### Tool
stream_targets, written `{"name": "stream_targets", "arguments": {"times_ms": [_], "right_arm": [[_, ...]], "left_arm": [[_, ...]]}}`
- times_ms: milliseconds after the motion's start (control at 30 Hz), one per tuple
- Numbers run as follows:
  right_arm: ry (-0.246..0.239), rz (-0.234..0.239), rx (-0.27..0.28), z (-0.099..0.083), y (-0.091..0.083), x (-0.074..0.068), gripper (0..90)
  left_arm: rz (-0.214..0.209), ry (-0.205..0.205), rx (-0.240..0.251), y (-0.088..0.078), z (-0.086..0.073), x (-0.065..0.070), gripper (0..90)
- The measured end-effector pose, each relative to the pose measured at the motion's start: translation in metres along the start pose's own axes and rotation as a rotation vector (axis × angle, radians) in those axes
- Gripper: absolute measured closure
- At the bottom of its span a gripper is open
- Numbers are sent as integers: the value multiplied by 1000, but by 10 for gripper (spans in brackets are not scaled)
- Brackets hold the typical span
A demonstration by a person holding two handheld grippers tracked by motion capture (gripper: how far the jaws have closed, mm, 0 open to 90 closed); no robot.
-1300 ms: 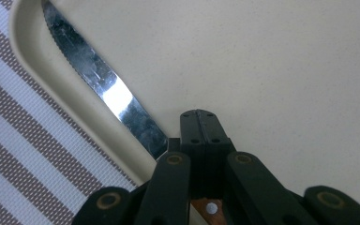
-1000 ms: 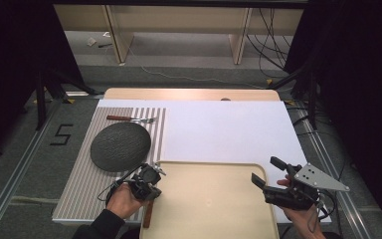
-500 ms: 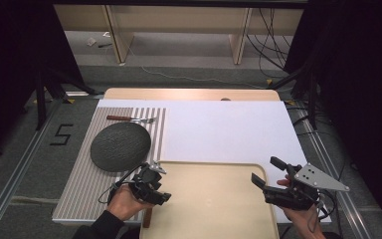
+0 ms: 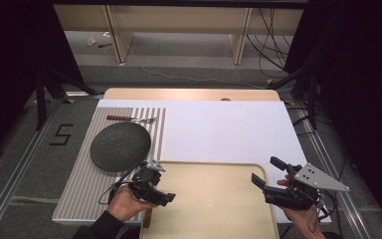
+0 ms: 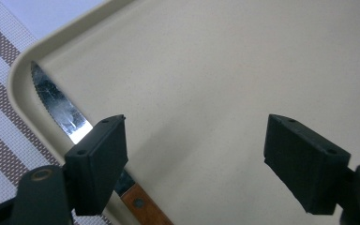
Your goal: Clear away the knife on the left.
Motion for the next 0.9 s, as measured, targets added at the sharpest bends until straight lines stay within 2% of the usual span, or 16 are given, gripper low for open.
{"name": "stream_targets", "arguments": {"times_ms": [133,333,633,900], "right_arm": [[0,0,0,0,0,0,182],[1,0,2,0,0,0,181],[0,0,3,0,0,0,181],[0,1,3,0,0,0,181]], "left_arm": [[-6,-9,30,-3,2,1,177],[-9,-27,120,-13,5,2,158],[-15,-44,336,-32,8,0,148],[-18,-54,482,-45,6,-4,148]]}}
Point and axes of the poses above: each handheld gripper's, and its own axes: y roughly forward along the jaws, z roughly out of its top, x roughly to its right, the point moved 2 cm from there along y, roughly forward along the jaws, and after that the axes turned 7 degrees about z, right-handed, at the moved point
